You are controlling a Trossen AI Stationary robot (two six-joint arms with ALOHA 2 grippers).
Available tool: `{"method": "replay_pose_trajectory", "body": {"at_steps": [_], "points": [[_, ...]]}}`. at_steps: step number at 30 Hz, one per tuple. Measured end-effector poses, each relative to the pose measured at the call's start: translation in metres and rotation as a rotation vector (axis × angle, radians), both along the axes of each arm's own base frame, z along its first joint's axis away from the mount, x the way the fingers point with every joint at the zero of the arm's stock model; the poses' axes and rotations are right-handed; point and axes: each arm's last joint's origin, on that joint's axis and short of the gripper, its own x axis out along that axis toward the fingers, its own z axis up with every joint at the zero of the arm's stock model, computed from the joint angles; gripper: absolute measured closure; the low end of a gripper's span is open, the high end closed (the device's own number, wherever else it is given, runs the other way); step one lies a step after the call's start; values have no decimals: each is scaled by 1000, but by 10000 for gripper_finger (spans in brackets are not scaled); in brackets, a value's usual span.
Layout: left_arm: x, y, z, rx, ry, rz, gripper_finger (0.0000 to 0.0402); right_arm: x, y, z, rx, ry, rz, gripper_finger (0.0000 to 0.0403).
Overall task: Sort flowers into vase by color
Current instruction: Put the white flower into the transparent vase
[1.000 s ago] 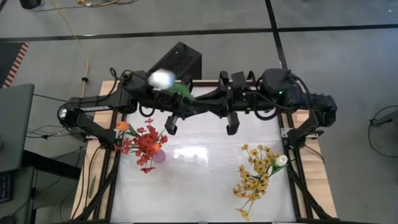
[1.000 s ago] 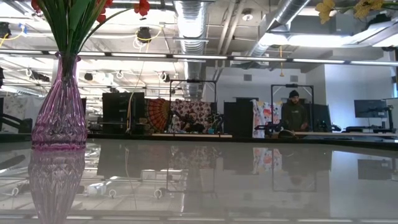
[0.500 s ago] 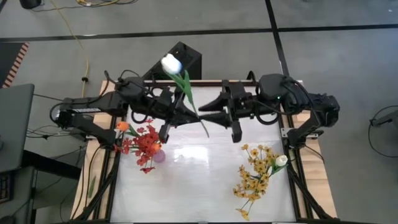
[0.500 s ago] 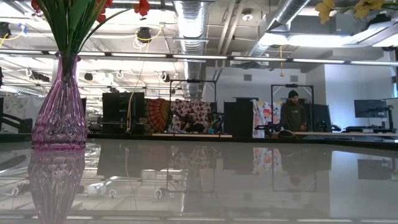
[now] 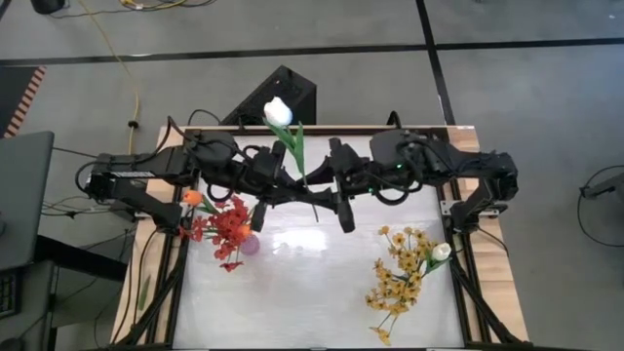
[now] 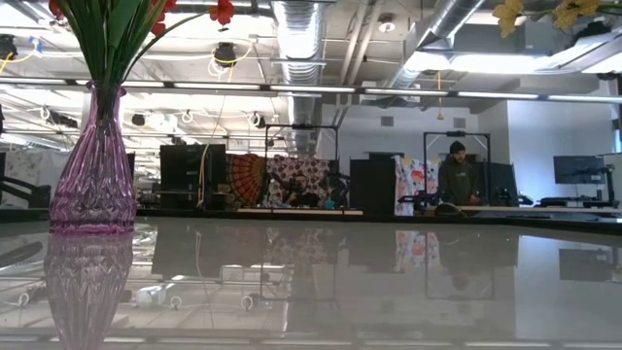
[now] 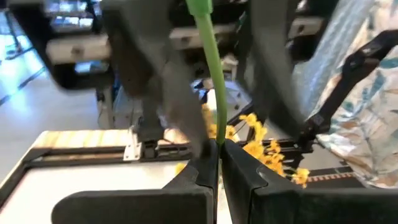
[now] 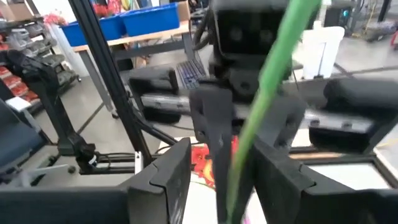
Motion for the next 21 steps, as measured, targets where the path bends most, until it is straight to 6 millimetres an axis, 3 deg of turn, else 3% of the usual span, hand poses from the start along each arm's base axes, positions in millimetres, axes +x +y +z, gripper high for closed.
{"method": "replay_pose_trajectory", "body": {"at_steps": [6,11,16,21], "points": [[-2,1,-4,-1,44,20,401,-1,1,2,-42,-15,10,263],[-2,0,-4,-25,51,-15,394,-2,2,0,-35,6,7,371],[-14,-2,2,-6,44,-50,349,-20,16,3,9,52,49,377],[-44,4,13,49,36,83,311,-57,57,14,-2,47,213,377]]}}
